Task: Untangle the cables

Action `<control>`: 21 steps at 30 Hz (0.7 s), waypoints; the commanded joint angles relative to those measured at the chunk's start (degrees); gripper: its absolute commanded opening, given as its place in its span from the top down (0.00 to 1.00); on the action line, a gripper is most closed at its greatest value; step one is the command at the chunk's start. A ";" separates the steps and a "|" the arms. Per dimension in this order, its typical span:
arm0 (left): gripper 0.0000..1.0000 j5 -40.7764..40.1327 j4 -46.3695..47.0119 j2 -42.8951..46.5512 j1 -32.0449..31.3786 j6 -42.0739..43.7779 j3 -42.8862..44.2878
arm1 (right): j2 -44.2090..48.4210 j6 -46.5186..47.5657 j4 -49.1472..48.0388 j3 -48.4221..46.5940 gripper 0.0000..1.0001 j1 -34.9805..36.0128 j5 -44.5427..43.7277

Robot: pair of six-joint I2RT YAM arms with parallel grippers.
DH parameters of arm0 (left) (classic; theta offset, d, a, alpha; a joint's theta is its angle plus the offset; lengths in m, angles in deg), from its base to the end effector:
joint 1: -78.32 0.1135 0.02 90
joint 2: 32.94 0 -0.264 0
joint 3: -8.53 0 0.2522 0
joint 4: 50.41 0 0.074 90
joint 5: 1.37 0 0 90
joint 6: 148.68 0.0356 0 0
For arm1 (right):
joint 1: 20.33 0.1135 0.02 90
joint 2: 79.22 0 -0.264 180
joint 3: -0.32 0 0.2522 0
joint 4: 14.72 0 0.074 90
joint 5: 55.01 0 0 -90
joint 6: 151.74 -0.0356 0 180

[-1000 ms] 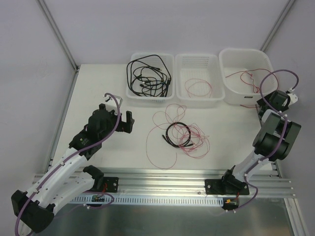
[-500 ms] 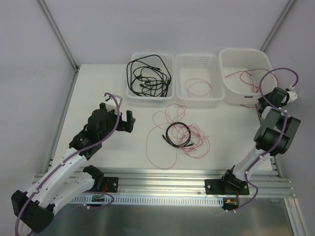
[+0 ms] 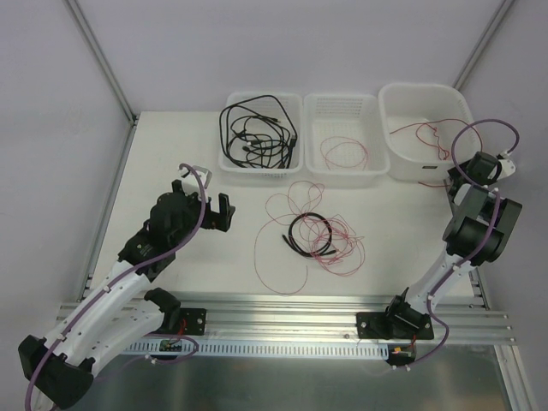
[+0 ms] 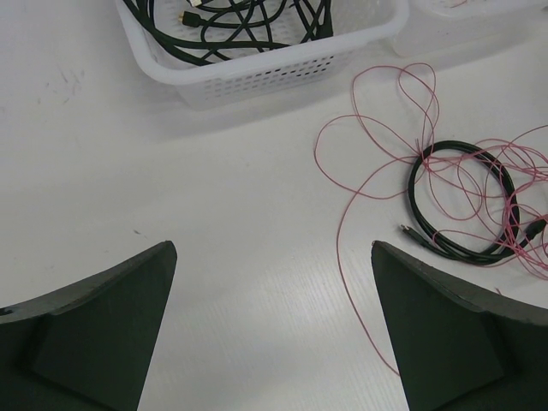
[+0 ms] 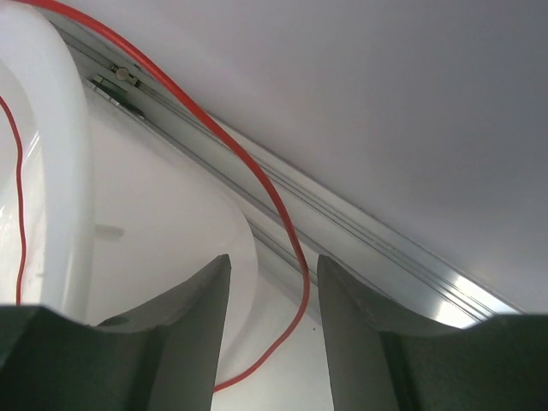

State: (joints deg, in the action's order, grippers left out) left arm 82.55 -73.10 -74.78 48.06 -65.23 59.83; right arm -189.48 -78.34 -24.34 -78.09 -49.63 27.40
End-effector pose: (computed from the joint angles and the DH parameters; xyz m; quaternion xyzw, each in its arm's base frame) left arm 0.1562 -0.0867 0.3060 0.1286 0.7728 -0.1563 0.6015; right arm 0.3699 -0.2130 0.1867 0.3570 0.7484 -0.1161 0.5468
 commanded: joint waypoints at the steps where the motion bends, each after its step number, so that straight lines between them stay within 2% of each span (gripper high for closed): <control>1: 0.01 0.90 2.42 1.33 0.55 0.83 -0.54 | -4.35 -9.40 -0.26 -2.51 0.51 -4.54 5.04; 9: 0.01 1.78 2.60 2.46 0.47 0.92 -0.80 | -0.75 -11.78 -5.19 3.02 0.52 -3.13 7.06; 10: 0.01 1.95 2.69 2.99 0.55 0.83 -1.06 | -0.66 -12.83 -5.80 3.73 0.57 -3.31 9.50; 14: 0.01 1.69 2.69 5.10 0.47 0.83 -1.94 | -1.28 -19.08 -16.31 8.30 0.65 -4.54 14.97; 16: 0.01 1.52 2.78 6.07 0.47 0.75 -2.47 | -0.75 -19.52 -17.14 9.97 0.68 -4.54 15.94; 18: 0.01 1.69 2.78 6.86 0.47 0.66 -2.82 | 0.13 -19.26 -17.49 11.02 0.78 -4.54 15.95; 21: 0.01 1.60 2.78 7.56 0.55 0.57 -3.26 | 1.09 -18.73 -17.76 12.52 0.86 -4.80 16.30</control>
State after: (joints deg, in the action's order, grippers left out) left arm 83.64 -72.36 -68.23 48.06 -65.21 57.32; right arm -189.85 -88.48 -41.30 -66.96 -50.96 41.03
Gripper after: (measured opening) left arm 0.992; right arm 0.158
